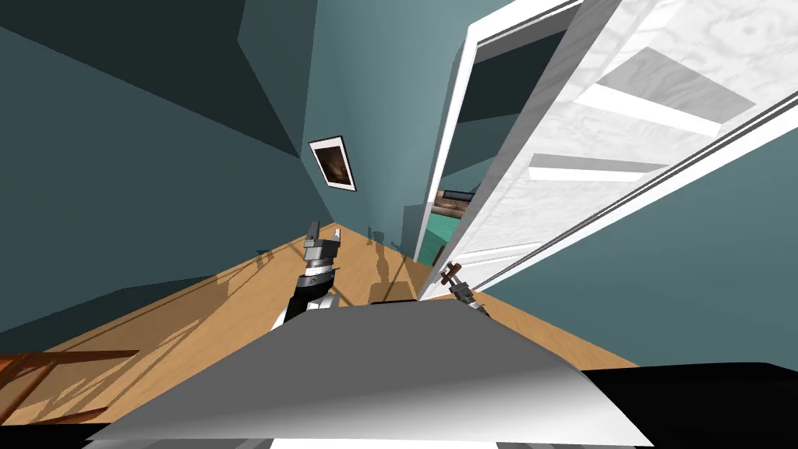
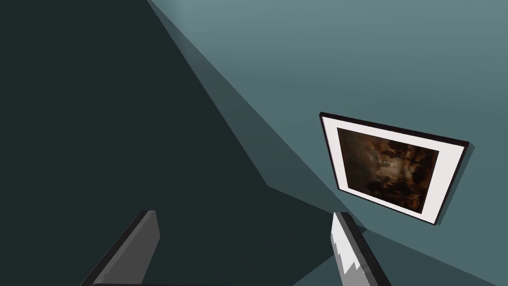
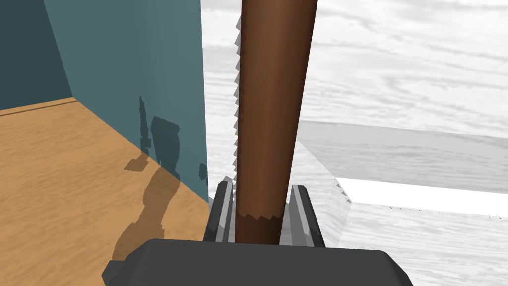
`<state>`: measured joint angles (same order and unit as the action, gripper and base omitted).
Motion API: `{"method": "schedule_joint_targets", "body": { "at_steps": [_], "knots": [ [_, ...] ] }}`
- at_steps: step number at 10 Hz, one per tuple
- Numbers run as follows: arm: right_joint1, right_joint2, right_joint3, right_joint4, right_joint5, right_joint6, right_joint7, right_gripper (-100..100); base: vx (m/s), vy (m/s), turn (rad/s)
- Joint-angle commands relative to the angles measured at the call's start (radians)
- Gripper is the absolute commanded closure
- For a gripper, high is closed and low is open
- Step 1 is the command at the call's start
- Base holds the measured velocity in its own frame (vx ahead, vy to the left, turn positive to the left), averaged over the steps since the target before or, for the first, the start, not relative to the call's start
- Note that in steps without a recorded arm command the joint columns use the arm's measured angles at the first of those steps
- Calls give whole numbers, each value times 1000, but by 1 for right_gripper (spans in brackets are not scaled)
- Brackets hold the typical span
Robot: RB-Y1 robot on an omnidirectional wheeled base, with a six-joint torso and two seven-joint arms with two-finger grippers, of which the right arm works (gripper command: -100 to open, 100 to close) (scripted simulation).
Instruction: Pull the door open
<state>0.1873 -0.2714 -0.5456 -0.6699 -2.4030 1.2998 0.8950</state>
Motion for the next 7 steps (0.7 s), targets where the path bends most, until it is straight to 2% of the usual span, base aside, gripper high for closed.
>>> {"method": "schedule_joint_targets", "body": {
  "at_steps": [1, 4, 5, 7],
  "knots": [
    [-3, -5, 2, 13, 5, 7, -1, 100, -267, -100, 185],
    [-13, -15, 2, 33, 10, 20, -1, 100, -248, -86, 148],
    [-12, -14, 1, 23, 9, 14, -3, 100, -106, -38, 20],
    [-20, -18, 2, 38, 15, 20, -2, 100, -175, -58, 165]
  ]
}}
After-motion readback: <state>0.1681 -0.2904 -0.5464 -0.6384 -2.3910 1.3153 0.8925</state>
